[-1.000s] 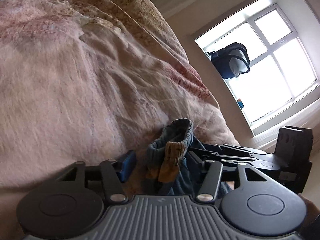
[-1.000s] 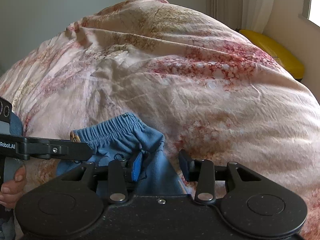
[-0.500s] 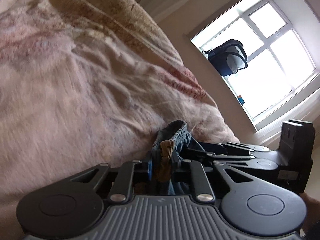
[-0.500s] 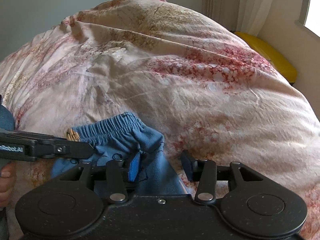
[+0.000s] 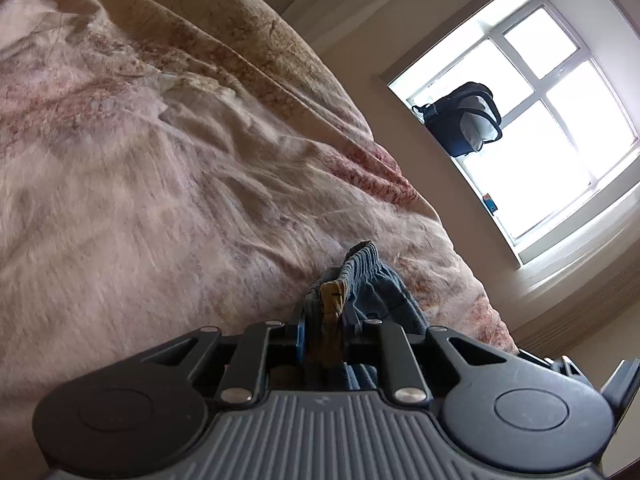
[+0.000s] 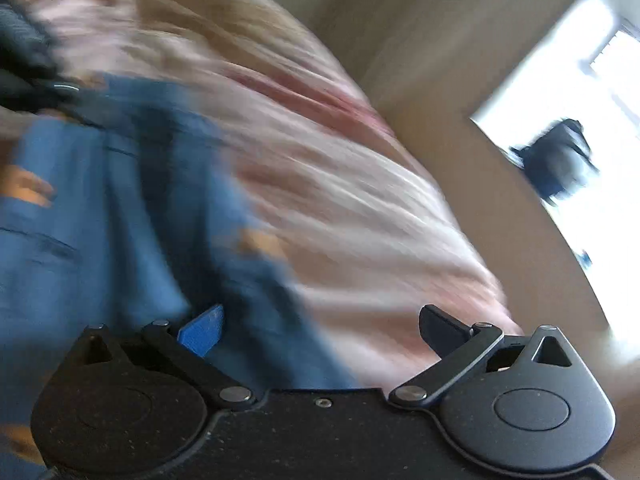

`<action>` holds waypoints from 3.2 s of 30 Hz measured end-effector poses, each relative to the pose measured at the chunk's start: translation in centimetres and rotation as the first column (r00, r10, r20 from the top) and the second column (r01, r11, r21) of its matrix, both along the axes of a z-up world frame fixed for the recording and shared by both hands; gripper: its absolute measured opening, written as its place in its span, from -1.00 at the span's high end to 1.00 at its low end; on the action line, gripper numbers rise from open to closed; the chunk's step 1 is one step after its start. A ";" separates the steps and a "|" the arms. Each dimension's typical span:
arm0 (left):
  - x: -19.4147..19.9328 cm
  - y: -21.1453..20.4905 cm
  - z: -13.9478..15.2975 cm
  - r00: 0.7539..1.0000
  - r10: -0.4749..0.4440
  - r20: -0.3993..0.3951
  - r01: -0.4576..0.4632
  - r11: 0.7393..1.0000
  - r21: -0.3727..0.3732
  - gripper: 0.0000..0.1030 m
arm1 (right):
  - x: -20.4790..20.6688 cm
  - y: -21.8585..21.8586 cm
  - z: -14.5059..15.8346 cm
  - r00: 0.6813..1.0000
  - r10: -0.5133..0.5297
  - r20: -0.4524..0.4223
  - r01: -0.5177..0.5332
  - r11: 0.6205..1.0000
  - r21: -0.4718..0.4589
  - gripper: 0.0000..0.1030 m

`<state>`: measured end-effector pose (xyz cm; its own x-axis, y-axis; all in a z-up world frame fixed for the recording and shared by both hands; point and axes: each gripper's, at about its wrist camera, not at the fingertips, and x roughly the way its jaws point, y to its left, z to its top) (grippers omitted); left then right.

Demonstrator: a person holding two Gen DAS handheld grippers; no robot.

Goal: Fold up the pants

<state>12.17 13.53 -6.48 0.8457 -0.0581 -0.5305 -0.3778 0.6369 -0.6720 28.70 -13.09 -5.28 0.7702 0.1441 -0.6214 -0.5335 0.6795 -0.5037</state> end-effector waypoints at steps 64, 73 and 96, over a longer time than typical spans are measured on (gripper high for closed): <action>-2.8 -10.1 11.3 0.967 -0.218 0.133 0.124 0.856 0.501 0.67 | -24.0 -9.6 2.8 0.937 -0.330 0.111 0.300 0.927 0.223 -0.99; -3.1 -22.2 15.2 0.812 -0.573 0.115 0.329 0.611 0.720 0.66 | -24.1 -17.9 4.5 0.823 -0.564 0.077 0.490 0.771 0.408 -0.99; -5.2 -40.6 1.7 0.424 -0.866 -0.264 0.567 0.027 0.823 0.58 | -26.9 -26.1 0.4 0.640 -0.767 -0.052 0.714 0.568 0.410 -0.99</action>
<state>7.00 -27.04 -4.74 0.7002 -0.4694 -0.5379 0.6753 0.6799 0.2858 1.77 -39.23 -4.88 0.7727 -0.3224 -0.5468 0.2867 0.9458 -0.1525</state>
